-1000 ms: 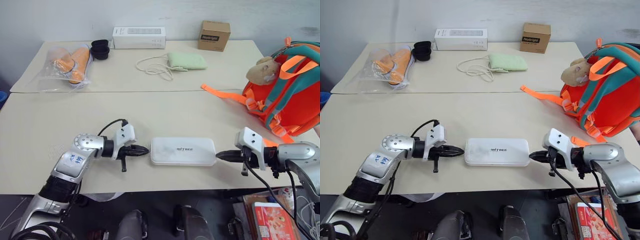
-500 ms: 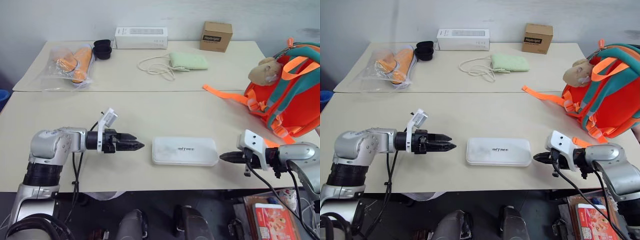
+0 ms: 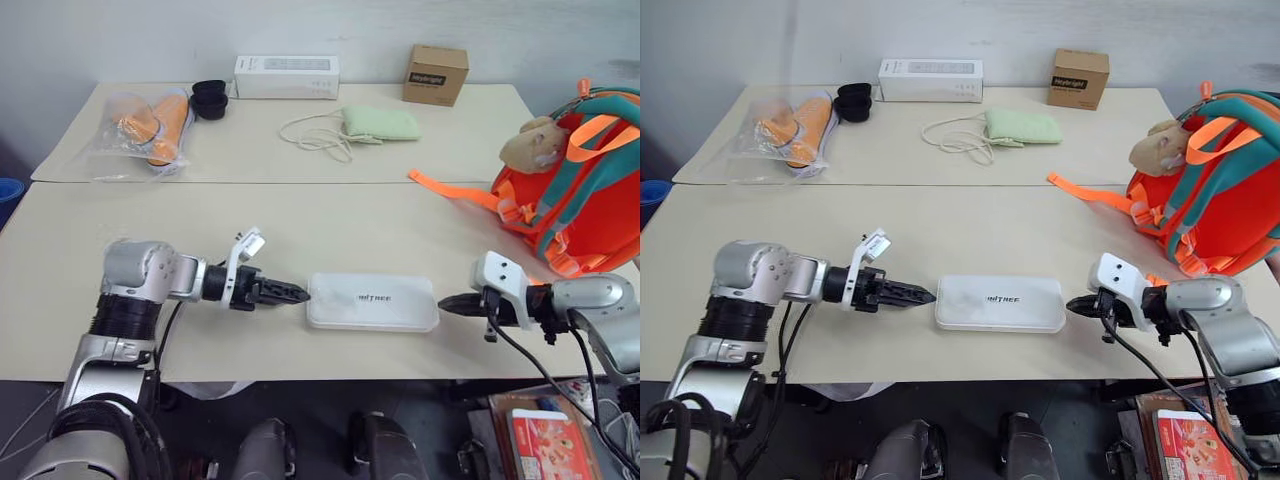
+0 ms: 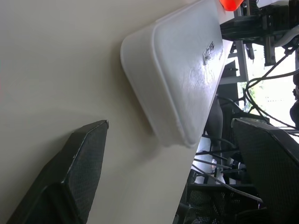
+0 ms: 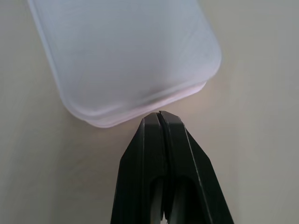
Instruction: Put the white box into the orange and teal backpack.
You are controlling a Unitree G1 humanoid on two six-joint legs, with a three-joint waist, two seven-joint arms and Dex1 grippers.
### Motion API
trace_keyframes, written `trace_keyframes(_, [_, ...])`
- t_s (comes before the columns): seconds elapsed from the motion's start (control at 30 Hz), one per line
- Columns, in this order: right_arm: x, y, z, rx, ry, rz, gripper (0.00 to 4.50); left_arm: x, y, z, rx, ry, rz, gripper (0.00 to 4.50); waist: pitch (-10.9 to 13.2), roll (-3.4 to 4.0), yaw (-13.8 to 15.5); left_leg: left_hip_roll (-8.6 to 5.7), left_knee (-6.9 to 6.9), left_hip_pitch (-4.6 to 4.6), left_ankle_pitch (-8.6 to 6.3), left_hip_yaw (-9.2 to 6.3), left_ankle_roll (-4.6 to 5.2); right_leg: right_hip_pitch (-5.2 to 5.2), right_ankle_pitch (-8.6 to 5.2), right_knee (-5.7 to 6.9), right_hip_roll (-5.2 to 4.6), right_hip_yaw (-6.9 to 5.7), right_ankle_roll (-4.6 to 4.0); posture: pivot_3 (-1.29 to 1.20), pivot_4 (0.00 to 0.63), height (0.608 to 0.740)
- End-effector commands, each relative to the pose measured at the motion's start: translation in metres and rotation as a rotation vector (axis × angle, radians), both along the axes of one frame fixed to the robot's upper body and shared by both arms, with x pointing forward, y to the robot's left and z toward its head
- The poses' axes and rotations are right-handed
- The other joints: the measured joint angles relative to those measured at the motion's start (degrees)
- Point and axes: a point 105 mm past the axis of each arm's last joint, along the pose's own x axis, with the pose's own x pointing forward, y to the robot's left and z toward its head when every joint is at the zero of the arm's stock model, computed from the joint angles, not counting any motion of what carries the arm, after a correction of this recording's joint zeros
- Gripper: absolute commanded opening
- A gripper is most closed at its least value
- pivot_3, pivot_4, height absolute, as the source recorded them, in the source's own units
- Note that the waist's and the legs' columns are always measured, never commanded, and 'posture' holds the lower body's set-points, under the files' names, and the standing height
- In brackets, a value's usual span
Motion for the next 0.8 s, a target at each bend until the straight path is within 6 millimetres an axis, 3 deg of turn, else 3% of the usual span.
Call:
trace_keyframes(0.03, [0.002,0.014,0.006,0.01,-0.031,0.043,0.0,0.004,-0.013,-0.014,0.036,0.036,-0.002,4.46,0.0,0.0,0.3,0.0,0.0,0.0,0.0,0.0,0.0,0.0,0.0,0.01,-0.01,0.0,0.0,0.0,0.15,0.74])
trace_keyframes(0.37, [0.004,0.021,0.003,0.011,-0.038,0.047,0.0,0.011,-0.042,-0.003,-0.067,0.05,-0.051,4.46,0.0,0.0,0.9,-0.08,0.04,-0.03,0.0,-0.07,0.04,0.02,0.03,0.01,-0.11,-0.04,0.04,0.0,0.15,0.74])
trace_keyframes(0.5, [0.002,0.02,0.001,0.011,-0.038,0.039,0.0,0.014,-0.041,0.01,-0.114,0.043,-0.054,3.6,0.0,0.0,0.6,-0.04,0.04,-0.07,-0.01,-0.05,0.04,-0.03,0.03,0.01,-0.05,-0.04,0.03,0.0,0.15,0.74])
trace_keyframes(0.73, [-0.002,0.019,-0.004,0.009,-0.036,0.031,0.0,0.013,-0.033,0.024,-0.156,0.035,-0.07,1.51,0.0,-0.01,0.0,0.03,0.04,-0.1,-0.01,-0.05,0.01,-0.05,0.02,-0.01,0.03,-0.08,0.03,0.0,0.15,0.74])
trace_keyframes(0.8, [-0.001,0.019,-0.004,0.014,-0.041,0.025,0.0,0.013,-0.032,0.028,-0.179,0.034,-0.069,1.23,0.0,-0.01,-0.3,0.02,0.04,-0.09,-0.01,-0.05,0.01,-0.05,0.02,0.0,0.02,-0.07,0.03,0.0,0.15,0.74])
